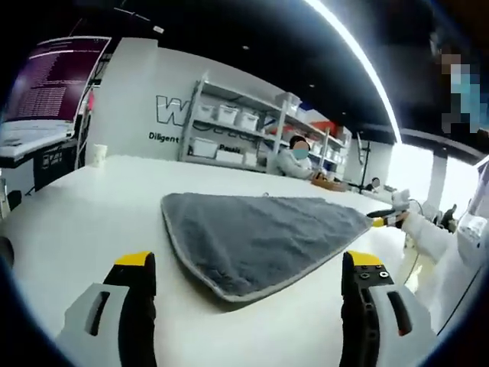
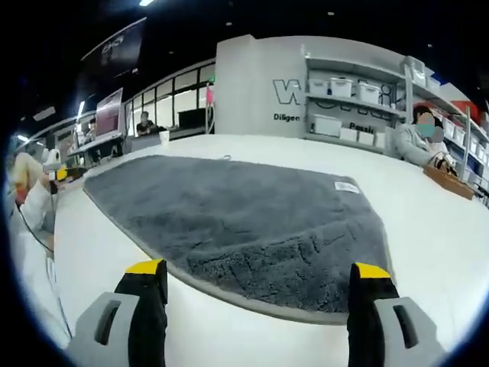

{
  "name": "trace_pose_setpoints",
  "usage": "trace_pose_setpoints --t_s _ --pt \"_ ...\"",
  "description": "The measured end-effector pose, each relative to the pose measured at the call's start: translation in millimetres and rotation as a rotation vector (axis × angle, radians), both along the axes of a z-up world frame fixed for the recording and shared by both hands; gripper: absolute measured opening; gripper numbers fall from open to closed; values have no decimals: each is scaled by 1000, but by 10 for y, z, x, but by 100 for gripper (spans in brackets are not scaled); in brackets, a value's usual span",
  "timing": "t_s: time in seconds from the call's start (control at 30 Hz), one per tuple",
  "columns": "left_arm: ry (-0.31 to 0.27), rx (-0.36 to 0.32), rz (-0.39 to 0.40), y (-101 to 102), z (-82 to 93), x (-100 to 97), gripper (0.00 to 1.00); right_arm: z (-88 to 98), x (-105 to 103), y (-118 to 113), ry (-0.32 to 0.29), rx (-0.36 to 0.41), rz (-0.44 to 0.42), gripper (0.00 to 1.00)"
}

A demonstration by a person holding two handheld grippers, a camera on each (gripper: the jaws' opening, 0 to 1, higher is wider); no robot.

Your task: Open the folded towel by lifting each exposed corner and separating the folded layers until the towel lies flat within the target outline without major curled edges

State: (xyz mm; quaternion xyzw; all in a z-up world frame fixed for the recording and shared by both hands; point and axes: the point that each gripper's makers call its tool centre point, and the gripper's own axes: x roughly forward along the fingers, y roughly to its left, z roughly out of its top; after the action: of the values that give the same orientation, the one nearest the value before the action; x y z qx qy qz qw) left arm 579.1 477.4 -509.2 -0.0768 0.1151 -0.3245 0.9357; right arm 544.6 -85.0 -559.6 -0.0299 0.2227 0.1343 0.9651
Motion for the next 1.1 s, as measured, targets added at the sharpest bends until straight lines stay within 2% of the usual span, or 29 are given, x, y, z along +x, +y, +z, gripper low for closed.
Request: trace_pose_setpoints --t_s 0.17,0.33,0.47,0.73,0.93,1.1 --pt "9 1 -4 -8 -12 10 100 -91 -41 -85 33 14 -25 99" --pt "10 13 -7 -28 -9 44 100 -70 -90 -122 24 31 -40 99" --pt "10 23 -24 -80 10 80 100 -89 -162 -97 21 16 -36 99" --pt "-1 49 -68 -160 86 251 100 -94 -217 -95 11 4 -28 99" --pt "-35 80 -133 -226 183 564 100 1 -251 -57 -2 54 -27 99" --pt "-51 126 -180 -291 204 891 100 128 -313 15 -33 49 -15 99"
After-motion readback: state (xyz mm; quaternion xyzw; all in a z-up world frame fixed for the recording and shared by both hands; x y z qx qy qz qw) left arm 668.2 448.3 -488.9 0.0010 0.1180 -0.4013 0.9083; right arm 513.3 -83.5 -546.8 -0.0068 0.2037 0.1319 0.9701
